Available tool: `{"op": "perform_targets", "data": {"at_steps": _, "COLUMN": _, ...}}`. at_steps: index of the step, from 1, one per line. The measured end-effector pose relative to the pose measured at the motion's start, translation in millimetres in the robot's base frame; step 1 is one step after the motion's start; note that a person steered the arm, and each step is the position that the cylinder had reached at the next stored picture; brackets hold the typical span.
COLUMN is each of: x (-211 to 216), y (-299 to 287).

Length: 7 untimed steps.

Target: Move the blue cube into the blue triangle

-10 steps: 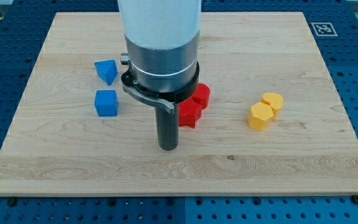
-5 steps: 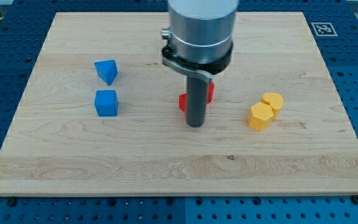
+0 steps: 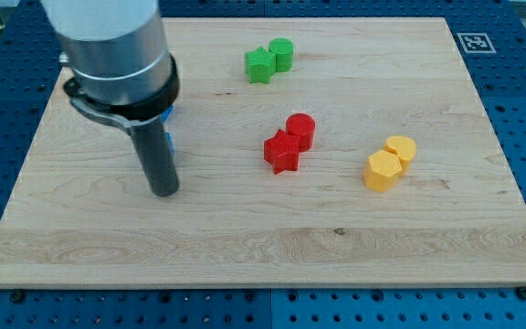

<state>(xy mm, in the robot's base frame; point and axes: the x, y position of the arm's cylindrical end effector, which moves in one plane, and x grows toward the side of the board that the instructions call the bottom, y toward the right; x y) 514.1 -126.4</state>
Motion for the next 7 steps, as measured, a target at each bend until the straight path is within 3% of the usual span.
{"op": "perform_targets", "data": {"at_steps": 7, "x": -66.0, "y": -8.1}}
